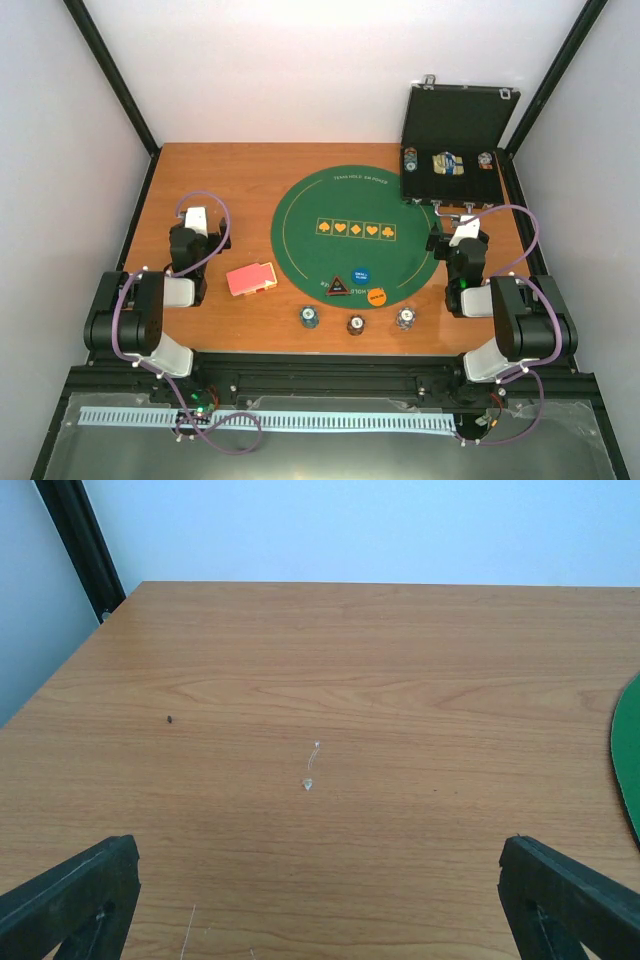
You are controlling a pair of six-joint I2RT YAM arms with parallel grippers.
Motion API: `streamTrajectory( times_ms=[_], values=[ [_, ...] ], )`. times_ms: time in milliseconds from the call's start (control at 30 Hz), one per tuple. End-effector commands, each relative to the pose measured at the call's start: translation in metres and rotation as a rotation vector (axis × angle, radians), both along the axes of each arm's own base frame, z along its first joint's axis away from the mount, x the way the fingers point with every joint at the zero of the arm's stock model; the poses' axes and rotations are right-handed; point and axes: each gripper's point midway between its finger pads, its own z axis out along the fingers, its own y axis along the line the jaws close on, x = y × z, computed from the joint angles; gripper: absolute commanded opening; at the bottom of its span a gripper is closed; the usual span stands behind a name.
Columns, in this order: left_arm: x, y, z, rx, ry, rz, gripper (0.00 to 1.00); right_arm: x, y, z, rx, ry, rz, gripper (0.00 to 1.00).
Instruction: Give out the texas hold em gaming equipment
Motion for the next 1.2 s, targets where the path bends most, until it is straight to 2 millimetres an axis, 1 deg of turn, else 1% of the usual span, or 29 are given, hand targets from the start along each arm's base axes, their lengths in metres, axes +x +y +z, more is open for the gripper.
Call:
streamTrajectory(
  times_ms=[0, 233, 267, 300, 333, 367, 400, 433, 467, 500, 533, 600, 633, 700, 733, 767, 833, 900, 967, 1000, 1033, 1067, 1133, 1167],
  values=[
    [0.005, 0.002, 0.012, -0.011, -0.039, 0.01, 1.0, 0.004, -0.001, 0.012, -0.007, -0.044, 0.0, 1.0],
    [0.006, 0.002, 0.012, -0.012, -0.037, 0.009, 1.0, 0.004, -0.001, 0.012, -0.005, -0.041, 0.001, 1.0],
    [0.005, 0.002, 0.013, -0.013, -0.041, 0.009, 1.0, 0.005, -0.002, 0.015, -0.005, -0.051, -0.009, 1.0],
    [0.008, 0.004, 0.017, -0.015, -0.041, 0.022, 1.0, 0.005, -0.008, 0.016, 0.003, -0.041, -0.043, 1.0],
    [0.01, 0.007, 0.019, -0.02, -0.016, 0.036, 1.0, 0.004, -0.019, 0.015, 0.007, 0.0, -0.113, 1.0],
    [0.017, 0.007, 0.024, -0.02, 0.031, 0.035, 1.0, 0.008, -0.035, 0.02, 0.021, 0.059, -0.219, 1.0],
    [0.027, 0.001, 0.032, -0.015, 0.086, -0.007, 1.0, 0.009, -0.055, 0.023, -0.011, 0.141, -0.346, 1.0],
    [0.033, -0.003, 0.036, 0.004, 0.15, -0.039, 1.0, 0.013, -0.063, 0.026, -0.01, 0.198, -0.406, 1.0],
    [0.039, -0.005, 0.044, 0.009, 0.192, -0.057, 1.0, 0.015, -0.07, 0.031, -0.001, 0.227, -0.456, 1.0],
    [0.04, -0.002, 0.05, -0.002, 0.226, -0.064, 1.0, 0.018, -0.07, 0.037, 0.023, 0.243, -0.459, 1.0],
    [0.039, -0.005, 0.056, -0.035, 0.248, -0.098, 1.0, 0.017, -0.071, 0.047, 0.063, 0.239, -0.471, 1.0],
    [0.033, -0.005, 0.071, -0.116, 0.27, -0.165, 1.0, 0.006, -0.081, 0.056, 0.21, 0.25, -0.531, 1.0],
    [0.026, -0.006, 0.074, -0.134, 0.304, -0.189, 1.0, 0.005, -0.08, 0.062, 0.296, 0.253, -0.502, 1.0],
    [0.014, -0.008, 0.088, -0.144, 0.33, -0.227, 1.0, 0.007, -0.065, 0.074, 0.41, 0.245, -0.365, 1.0],
    [0.01, -0.008, 0.095, -0.141, 0.34, -0.238, 1.0, 0.009, -0.048, 0.082, 0.431, 0.246, -0.256, 1.0],
    [0.002, -0.009, 0.098, -0.137, 0.362, -0.253, 1.0, 0.01, -0.029, 0.088, 0.444, 0.255, -0.156, 1.0],
    [-0.011, -0.012, 0.103, -0.141, 0.396, -0.28, 1.0, 0.009, 0.009, 0.097, 0.369, 0.295, -0.066, 1.0],
    [-0.027, -0.021, 0.105, -0.127, 0.439, -0.333, 1.0, 0.002, 0.062, 0.098, 0.254, 0.334, 0.034, 1.0],
    [-0.04, -0.024, 0.112, -0.095, 0.47, -0.368, 1.0, -0.012, 0.113, 0.091, 0.204, 0.376, 0.129, 1.0],
    [-0.044, -0.023, 0.116, -0.074, 0.481, -0.373, 1.0, -0.019, 0.133, 0.085, 0.195, 0.396, 0.168, 1.0],
    [-0.048, -0.021, 0.119, -0.051, 0.49, -0.366, 1.0, -0.028, 0.154, 0.079, 0.183, 0.417, 0.207, 1.0],
    [-0.051, -0.018, 0.121, -0.032, 0.498, -0.355, 1.0, -0.042, 0.182, 0.072, 0.161, 0.439, 0.267, 1.0],
    [-0.058, -0.014, 0.119, -0.007, 0.521, -0.336, 1.0, -0.061, 0.218, 0.059, 0.111, 0.476, 0.332, 0.97],
    [-0.062, -0.014, 0.117, -0.003, 0.534, -0.338, 1.0, -0.071, 0.233, 0.049, 0.085, 0.51, 0.362, 0.93]
  ],
)
